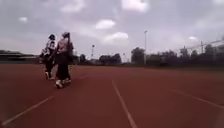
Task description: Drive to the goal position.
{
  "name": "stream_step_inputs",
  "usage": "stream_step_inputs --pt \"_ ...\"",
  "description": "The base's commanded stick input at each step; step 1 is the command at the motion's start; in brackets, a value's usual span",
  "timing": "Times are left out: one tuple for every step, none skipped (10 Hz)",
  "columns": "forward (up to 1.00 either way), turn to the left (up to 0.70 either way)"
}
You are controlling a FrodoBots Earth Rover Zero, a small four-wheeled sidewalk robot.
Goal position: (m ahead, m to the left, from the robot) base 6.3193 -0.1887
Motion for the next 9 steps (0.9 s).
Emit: stream_step_inputs --pt "0.45 0.00" --pt "0.45 0.00" --pt "0.45 0.00" --pt "0.45 0.00" --pt "0.45 0.00" --pt "0.45 0.00" --pt "0.45 0.00" --pt "0.45 0.00" --pt "0.45 0.00"
